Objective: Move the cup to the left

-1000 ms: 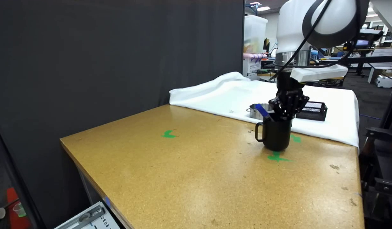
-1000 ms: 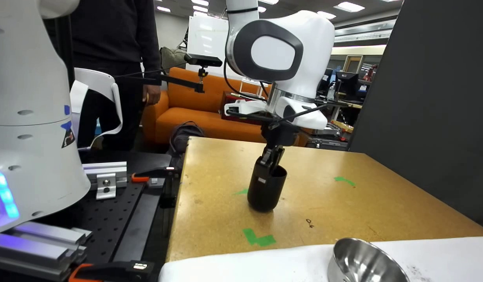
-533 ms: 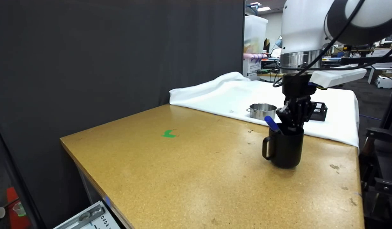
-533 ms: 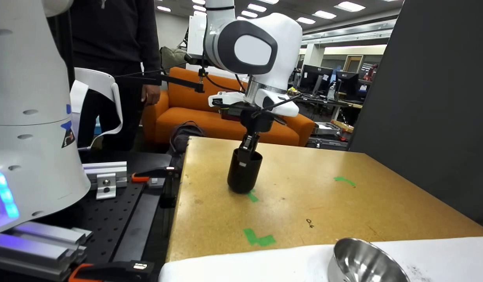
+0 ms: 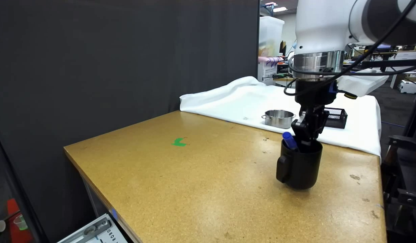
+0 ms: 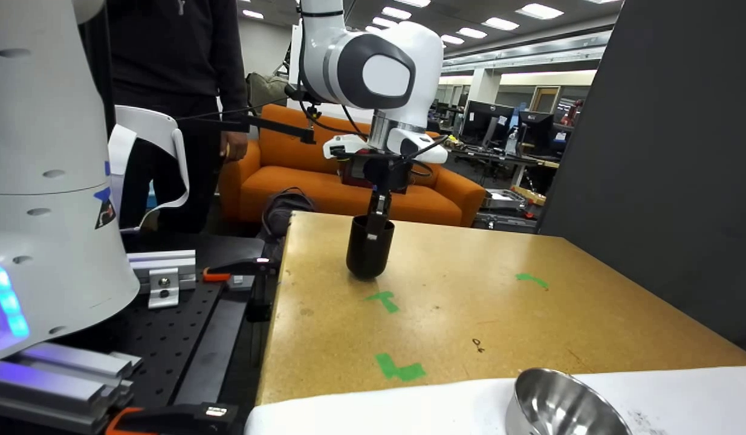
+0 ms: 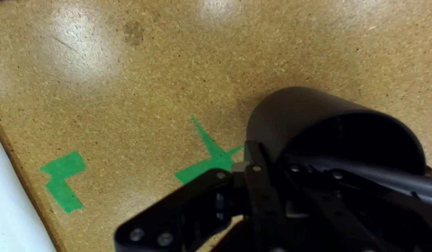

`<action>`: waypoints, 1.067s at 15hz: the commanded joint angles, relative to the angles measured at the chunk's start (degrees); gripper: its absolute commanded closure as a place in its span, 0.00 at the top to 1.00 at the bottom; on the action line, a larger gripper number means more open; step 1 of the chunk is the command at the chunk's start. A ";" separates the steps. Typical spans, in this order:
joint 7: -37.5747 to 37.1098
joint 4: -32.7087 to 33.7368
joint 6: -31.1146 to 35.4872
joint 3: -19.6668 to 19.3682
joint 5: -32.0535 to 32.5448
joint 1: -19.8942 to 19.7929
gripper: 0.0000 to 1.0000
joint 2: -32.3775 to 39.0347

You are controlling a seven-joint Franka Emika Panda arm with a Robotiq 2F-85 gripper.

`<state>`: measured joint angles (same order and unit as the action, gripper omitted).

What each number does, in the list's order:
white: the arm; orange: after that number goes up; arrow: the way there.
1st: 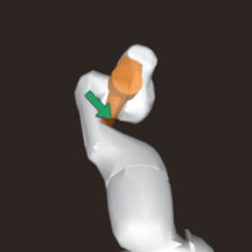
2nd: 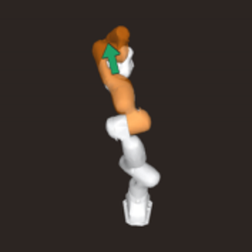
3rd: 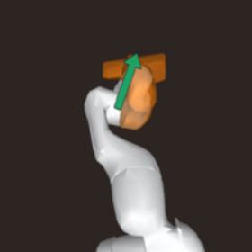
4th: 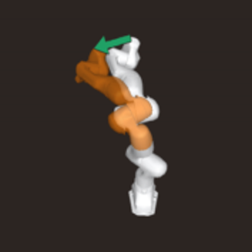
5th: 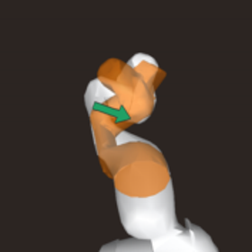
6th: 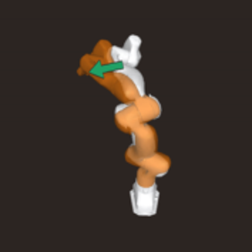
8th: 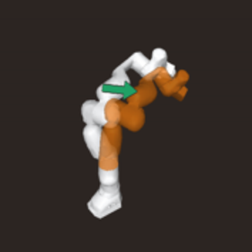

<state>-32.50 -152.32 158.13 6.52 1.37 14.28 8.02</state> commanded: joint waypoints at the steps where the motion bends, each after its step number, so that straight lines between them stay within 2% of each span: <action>1: 3.39 0.90 0.51 1.58 1.15 1.02 0.02 0.29; 7: 6.12 1.33 0.05 3.05 3.99 3.56 0.02 1.92; 12: 8.86 1.75 0.03 2.99 5.95 3.76 0.02 2.40; 14: 9.65 1.86 -0.08 3.01 6.38 3.72 0.33 2.45; 16: 10.56 1.78 -0.02 3.03 6.45 3.58 0.47 2.36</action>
<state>-23.84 -151.29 158.11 9.59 7.04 17.91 9.63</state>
